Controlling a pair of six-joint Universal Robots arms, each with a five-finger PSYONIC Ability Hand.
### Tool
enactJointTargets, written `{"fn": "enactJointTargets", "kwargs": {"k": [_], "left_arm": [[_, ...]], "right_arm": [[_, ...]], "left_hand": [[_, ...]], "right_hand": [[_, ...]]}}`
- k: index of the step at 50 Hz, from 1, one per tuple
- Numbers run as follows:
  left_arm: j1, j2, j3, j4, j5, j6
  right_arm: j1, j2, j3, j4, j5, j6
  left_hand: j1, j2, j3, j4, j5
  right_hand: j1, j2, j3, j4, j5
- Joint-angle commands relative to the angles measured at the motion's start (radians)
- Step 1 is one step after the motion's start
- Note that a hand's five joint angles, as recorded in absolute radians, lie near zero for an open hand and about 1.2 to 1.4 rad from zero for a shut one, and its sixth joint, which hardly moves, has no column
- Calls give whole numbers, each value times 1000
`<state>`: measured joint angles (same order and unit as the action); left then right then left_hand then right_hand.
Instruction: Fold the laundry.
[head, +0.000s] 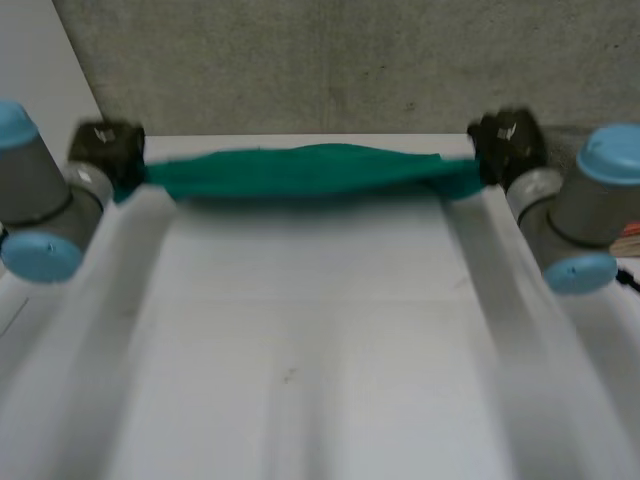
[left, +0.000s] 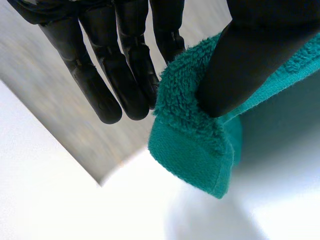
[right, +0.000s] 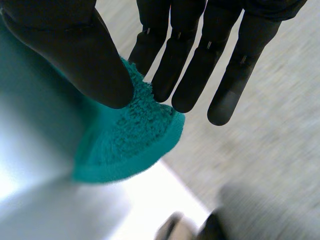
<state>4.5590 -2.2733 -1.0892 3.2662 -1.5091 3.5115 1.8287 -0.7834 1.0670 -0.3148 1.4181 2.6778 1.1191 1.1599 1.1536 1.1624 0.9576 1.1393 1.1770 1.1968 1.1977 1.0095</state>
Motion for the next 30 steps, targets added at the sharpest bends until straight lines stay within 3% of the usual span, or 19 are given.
{"fn": "enactJointTargets", "kwargs": {"k": [1,6,14,18,21,30], "left_arm": [[0,67,-242,-57,13,176],[-3,195,-383,-158,15,302],[35,380,-573,-524,-16,490],[48,417,-595,-626,0,529],[45,419,-583,-632,13,537],[-26,295,-343,-553,-13,471]], "right_arm": [[-9,-55,204,98,-27,-90],[-46,-215,373,223,-22,-235],[-144,-506,657,650,-34,-553],[-167,-539,694,763,-63,-665],[-161,-531,680,740,-79,-667],[-72,-355,464,466,-35,-448]], "left_hand": [[231,190,196,187,217],[230,190,196,187,217],[233,193,199,190,220],[233,193,199,190,220],[225,184,190,181,212],[198,157,164,155,185]], "right_hand": [[257,219,199,199,212],[257,219,199,199,212],[257,219,199,199,212],[257,219,199,199,212],[257,219,199,199,212],[257,219,199,199,212]]}}
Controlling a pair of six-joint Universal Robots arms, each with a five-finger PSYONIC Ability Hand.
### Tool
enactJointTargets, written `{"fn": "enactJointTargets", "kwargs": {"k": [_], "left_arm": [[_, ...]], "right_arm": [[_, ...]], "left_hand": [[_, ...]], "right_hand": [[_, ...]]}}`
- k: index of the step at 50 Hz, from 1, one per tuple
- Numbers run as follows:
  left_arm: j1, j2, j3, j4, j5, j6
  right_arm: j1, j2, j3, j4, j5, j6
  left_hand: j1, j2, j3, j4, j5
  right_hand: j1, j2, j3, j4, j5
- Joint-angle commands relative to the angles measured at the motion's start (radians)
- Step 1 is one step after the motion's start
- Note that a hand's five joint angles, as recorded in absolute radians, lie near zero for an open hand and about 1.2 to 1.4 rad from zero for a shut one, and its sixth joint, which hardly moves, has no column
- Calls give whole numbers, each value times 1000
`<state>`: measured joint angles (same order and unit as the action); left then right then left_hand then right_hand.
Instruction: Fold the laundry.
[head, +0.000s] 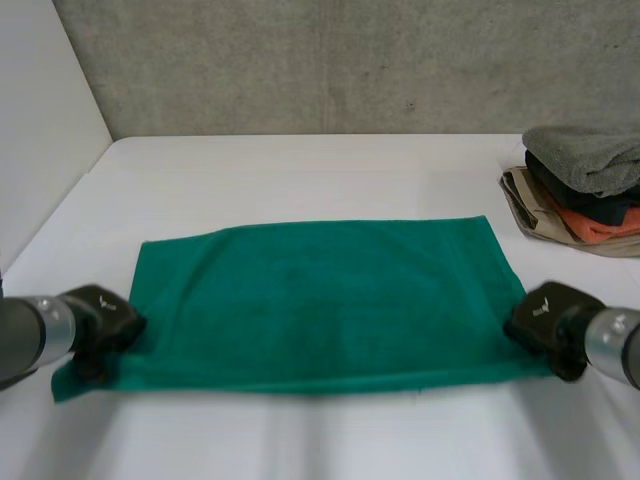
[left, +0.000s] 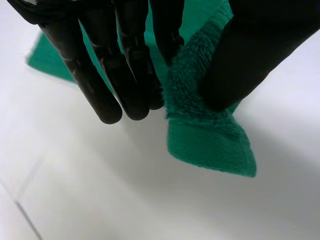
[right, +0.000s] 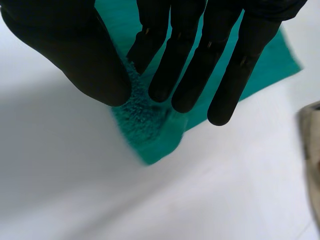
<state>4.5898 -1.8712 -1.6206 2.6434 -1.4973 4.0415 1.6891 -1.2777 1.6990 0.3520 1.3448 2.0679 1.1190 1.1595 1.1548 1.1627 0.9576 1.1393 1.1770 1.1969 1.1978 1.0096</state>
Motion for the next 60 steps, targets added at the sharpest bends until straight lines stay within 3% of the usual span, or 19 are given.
{"fn": "enactJointTargets", "kwargs": {"k": [1,11,22,25,29,30,32,34,41,50,55,60], "left_arm": [[-66,-124,221,78,-32,-71],[-134,-403,660,64,-204,-239],[-152,-666,1037,-36,-307,-297],[-160,-697,1076,-43,-304,-297],[-170,-724,1101,-37,-296,-296],[-170,-732,1107,-28,-297,-297],[-173,-733,1108,-13,-299,-297],[-175,-726,1101,22,-305,-297],[-167,-649,993,58,-298,-300],[-149,-526,763,92,-137,-240],[-141,-563,765,180,-101,-199],[-146,-640,841,211,-118,-167]], "right_arm": [[76,158,-189,-224,46,179],[142,429,-510,-445,123,337],[162,698,-814,-574,125,340],[167,739,-855,-588,117,342],[173,804,-910,-645,93,347],[175,828,-927,-678,91,353],[176,851,-946,-705,96,360],[178,882,-972,-735,115,371],[179,880,-978,-713,158,425],[172,770,-875,-654,93,526],[175,748,-843,-648,74,515],[178,742,-829,-642,76,498]], "left_hand": [[198,158,162,155,185],[219,178,183,175,206],[207,167,172,164,194],[114,73,78,70,100],[-282,-322,-318,-326,-295],[-585,-626,-621,-629,-599],[-945,-985,-980,-988,-958],[-945,-985,-980,-988,-958],[-945,-985,-980,-988,-958],[-945,-985,-980,-988,-958],[-945,-985,-980,-988,-958],[-945,-985,-980,-988,-958]], "right_hand": [[257,219,199,198,212],[257,219,199,198,212],[257,219,199,198,212],[257,219,199,198,212],[257,219,199,198,212],[-37,-75,-95,-95,-82],[-414,-452,-471,-472,-459],[-965,-1003,-1022,-1023,-1010],[-965,-1003,-1022,-1023,-1010],[-965,-1003,-1022,-1023,-1010],[-965,-1003,-1022,-1023,-1010],[-965,-1003,-1022,-1023,-1010]]}}
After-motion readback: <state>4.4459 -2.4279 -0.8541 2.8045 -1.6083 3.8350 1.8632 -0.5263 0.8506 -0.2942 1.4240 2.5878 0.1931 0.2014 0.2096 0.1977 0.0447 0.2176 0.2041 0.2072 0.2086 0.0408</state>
